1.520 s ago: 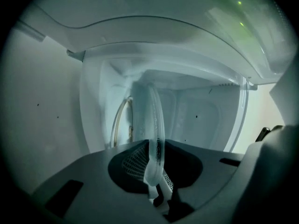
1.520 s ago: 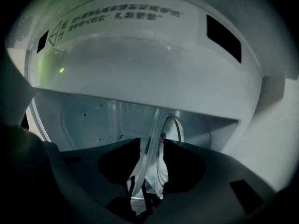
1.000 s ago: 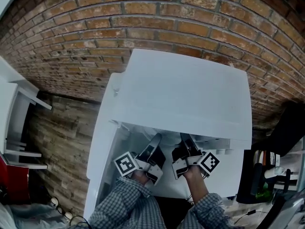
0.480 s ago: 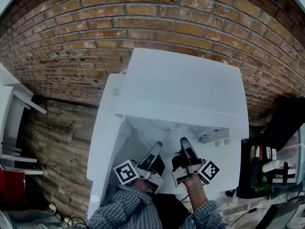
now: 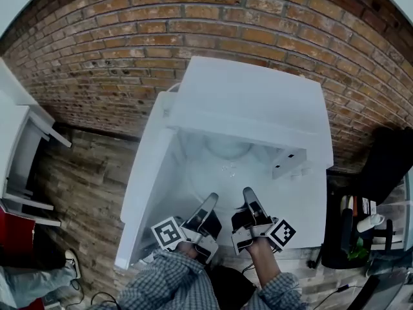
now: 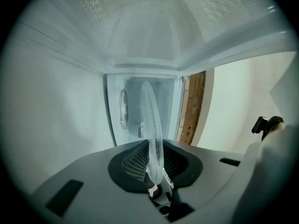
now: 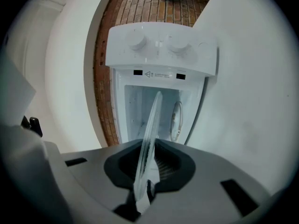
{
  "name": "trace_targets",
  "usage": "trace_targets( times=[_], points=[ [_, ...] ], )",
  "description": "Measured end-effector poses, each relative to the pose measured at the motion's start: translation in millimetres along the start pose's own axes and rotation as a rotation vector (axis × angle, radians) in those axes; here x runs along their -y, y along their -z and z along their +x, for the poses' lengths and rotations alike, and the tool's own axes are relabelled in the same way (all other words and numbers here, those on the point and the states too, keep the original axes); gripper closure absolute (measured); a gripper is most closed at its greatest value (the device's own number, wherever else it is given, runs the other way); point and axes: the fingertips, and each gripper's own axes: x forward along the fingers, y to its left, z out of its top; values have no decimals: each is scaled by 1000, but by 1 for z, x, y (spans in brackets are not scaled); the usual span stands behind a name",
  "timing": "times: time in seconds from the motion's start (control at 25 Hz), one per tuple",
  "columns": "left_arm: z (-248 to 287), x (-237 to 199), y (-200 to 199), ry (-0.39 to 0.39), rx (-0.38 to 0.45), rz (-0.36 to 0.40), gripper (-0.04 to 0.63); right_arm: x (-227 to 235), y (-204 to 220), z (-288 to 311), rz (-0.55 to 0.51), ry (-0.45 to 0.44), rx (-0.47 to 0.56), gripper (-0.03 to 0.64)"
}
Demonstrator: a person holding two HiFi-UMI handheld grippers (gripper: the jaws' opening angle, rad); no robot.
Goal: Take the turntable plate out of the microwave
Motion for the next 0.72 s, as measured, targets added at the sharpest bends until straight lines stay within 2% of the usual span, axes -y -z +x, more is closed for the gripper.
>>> trace_targets(
  times=[0.32,0.72],
  points=[
    [-59,22,51,21,49,22,535,-18,27,-68,2,-28,-45,568],
    [-127,44,127,43,59,39,535,-33,53,-168,-20,-58,-50,568]
  ],
)
